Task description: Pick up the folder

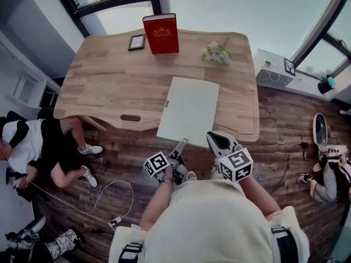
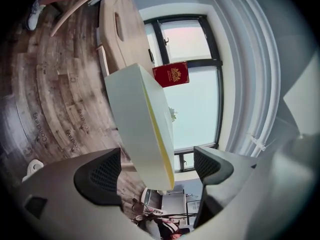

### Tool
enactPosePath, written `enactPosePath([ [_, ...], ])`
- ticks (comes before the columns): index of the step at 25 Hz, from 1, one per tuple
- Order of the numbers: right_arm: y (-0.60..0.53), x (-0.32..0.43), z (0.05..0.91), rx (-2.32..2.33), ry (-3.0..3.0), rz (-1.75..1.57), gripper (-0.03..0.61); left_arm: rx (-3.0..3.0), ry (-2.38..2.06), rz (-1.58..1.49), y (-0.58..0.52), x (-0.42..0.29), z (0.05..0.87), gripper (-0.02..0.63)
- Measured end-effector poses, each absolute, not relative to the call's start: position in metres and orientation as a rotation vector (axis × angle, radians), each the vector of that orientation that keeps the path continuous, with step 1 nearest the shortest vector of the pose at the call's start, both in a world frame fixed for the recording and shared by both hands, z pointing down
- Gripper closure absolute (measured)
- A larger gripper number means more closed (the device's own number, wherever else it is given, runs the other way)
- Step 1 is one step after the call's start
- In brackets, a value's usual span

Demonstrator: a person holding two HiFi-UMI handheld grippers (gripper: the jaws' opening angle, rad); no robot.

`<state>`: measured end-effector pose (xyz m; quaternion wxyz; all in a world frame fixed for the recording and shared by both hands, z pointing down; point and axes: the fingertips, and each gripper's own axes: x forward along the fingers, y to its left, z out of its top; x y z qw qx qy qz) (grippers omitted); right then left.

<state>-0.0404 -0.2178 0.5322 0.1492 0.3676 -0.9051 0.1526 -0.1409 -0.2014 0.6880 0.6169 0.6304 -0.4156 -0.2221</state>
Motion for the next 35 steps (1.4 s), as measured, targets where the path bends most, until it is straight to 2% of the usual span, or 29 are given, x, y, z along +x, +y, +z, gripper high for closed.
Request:
enactPosePath([
  [14, -0.227, -0.035, 0.539, 1.052, -2.598, 0.446, 0.558, 1.39, -0.947, -0.553, -0.239, -0.118, 0.712, 0.183],
  [35, -0.246, -0.02, 0.546, 1.02, -2.572, 0.428, 0.558, 1.26, -0.996, -0.653, -0.277, -0.127, 0.729, 0.184],
])
